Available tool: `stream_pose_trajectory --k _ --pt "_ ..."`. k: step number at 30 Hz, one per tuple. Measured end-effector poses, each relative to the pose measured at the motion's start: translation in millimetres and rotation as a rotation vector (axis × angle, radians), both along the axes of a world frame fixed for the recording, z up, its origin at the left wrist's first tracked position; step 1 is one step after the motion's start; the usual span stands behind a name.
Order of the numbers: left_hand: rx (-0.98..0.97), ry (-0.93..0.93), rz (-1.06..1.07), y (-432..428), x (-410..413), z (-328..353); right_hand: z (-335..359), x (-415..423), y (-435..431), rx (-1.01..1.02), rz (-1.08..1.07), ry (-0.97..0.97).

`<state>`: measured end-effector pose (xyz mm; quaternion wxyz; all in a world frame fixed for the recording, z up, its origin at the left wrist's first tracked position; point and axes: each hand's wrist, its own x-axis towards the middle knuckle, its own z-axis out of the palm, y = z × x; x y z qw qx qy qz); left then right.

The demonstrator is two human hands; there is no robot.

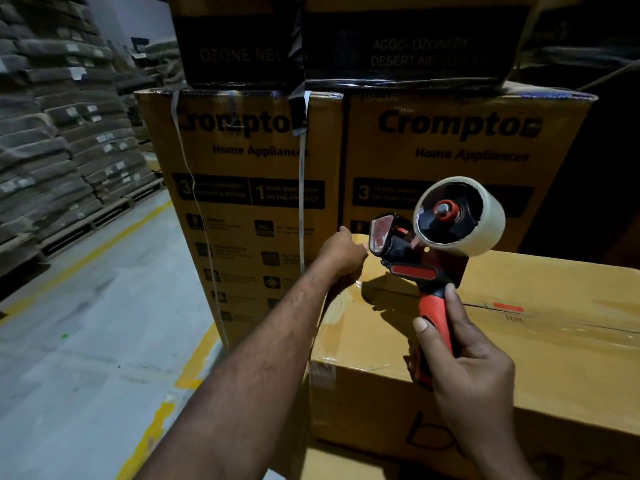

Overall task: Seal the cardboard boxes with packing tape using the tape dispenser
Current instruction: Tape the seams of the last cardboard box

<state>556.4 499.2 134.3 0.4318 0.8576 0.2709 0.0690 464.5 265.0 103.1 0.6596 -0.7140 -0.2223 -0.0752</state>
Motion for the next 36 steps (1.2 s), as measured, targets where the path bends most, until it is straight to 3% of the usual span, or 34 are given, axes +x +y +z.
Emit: stream_pose_trajectory --k 3,7,8,12,15,16,23,32,36 --pt "-0.114 -0.066 0.132 -0.9 8.9 -0.4 0.6 -1.9 1.6 0.007 -0.012 0.026" --pt "-0.824 -0.296 0.325 5.9 -0.9 -1.7 1.8 -3.1 0.9 0.020 -0.030 0.042" --pt "-0.865 -0.303 0.325 10.1 -4.8 -6.0 2.2 -3.4 0.4 0.024 -0.035 0.043" --pt "-0.579 -0.258 0.339 35.8 -10.7 -25.2 2.4 -3.7 3.0 0.022 -0.055 0.044" --pt "-0.119 -0.132 0.222 58.2 -6.3 -43.8 1.7 -3.1 6.3 0.031 -0.051 0.031" --pt "-0.050 -0.130 0.174 60.1 -5.1 -46.2 2.5 -3.6 7.1 0.034 -0.047 0.024" --pt "0.050 -0.285 -0.029 69.4 20.0 -42.0 2.2 -3.6 6.9 0.015 -0.067 0.022" --pt "0.214 -0.341 0.035 71.6 22.7 -45.0 0.6 -6.5 6.7 0.027 -0.069 -0.015" --pt "0.101 -0.261 0.065 65.7 22.2 -38.0 1.5 -6.4 6.5 0.040 -0.046 -0.028"
